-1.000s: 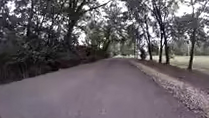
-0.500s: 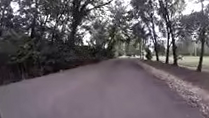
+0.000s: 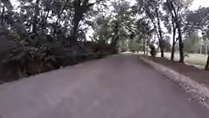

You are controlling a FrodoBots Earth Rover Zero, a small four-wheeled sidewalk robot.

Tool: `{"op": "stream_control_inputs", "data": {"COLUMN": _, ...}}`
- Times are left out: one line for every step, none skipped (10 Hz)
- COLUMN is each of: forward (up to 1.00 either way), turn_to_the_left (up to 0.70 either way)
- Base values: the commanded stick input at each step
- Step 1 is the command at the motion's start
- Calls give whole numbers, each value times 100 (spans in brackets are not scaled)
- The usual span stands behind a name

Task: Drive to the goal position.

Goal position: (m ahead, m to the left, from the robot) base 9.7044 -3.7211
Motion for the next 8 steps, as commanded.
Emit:
{"op": "stream_control_inputs", "data": {"forward": 100, "turn_to_the_left": -15}}
{"op": "stream_control_inputs", "data": {"forward": 100, "turn_to_the_left": -15}}
{"op": "stream_control_inputs", "data": {"forward": 100, "turn_to_the_left": -15}}
{"op": "stream_control_inputs", "data": {"forward": 100, "turn_to_the_left": -15}}
{"op": "stream_control_inputs", "data": {"forward": 100, "turn_to_the_left": -15}}
{"op": "stream_control_inputs", "data": {"forward": 100, "turn_to_the_left": -15}}
{"op": "stream_control_inputs", "data": {"forward": 100, "turn_to_the_left": -15}}
{"op": "stream_control_inputs", "data": {"forward": 100, "turn_to_the_left": -15}}
